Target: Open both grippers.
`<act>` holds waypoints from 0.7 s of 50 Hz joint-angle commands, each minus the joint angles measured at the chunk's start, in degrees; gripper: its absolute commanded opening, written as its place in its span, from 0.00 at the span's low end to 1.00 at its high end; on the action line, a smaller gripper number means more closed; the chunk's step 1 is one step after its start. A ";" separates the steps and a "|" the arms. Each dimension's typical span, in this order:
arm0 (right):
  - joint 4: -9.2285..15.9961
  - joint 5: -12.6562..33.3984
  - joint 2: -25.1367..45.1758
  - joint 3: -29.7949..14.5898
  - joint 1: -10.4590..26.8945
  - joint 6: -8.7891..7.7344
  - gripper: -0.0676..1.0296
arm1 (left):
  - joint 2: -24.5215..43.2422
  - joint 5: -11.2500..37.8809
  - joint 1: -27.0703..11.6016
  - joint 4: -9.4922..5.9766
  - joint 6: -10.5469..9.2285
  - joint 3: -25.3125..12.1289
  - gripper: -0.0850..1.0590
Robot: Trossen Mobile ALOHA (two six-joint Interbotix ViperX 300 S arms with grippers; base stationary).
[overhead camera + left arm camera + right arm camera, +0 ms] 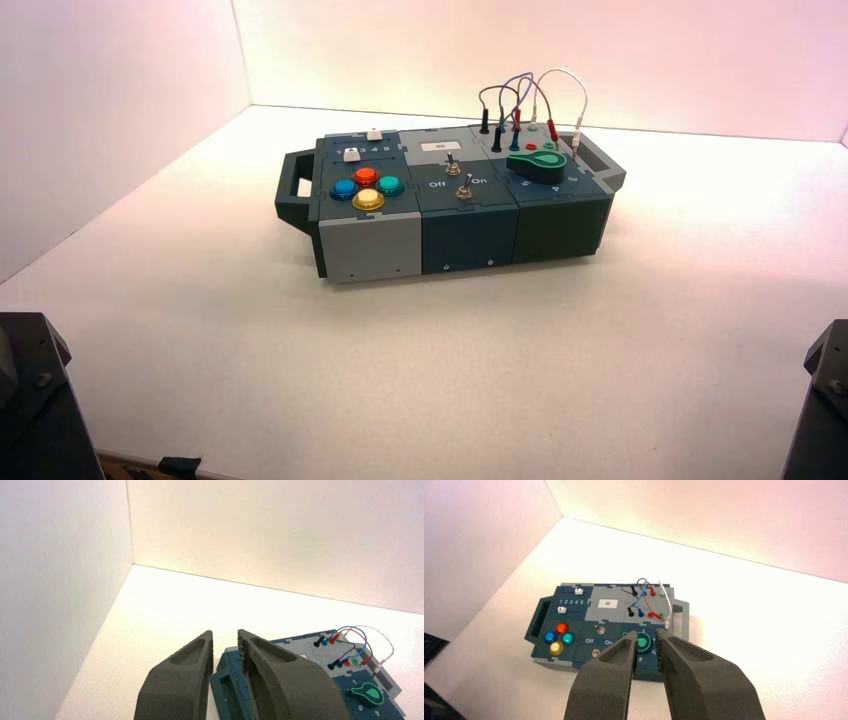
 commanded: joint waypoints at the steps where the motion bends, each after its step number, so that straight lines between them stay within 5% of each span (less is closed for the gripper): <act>1: 0.18 -0.62 0.09 -0.70 0.26 -0.26 0.26 | 0.26 -0.35 -0.35 0.09 0.09 -1.05 0.33; 27: -0.79 -0.09 -0.18 0.35 0.18 0.18 0.27 | 0.09 2.20 -0.88 0.09 0.18 -1.23 0.33; 31: -1.67 -0.26 -0.53 0.35 0.18 -0.09 0.38 | -0.09 2.99 -0.88 0.09 0.18 -1.23 0.33; 35: -2.99 -0.44 -0.97 0.09 0.18 -0.09 0.66 | -0.79 3.43 -0.88 0.09 0.53 -1.14 0.39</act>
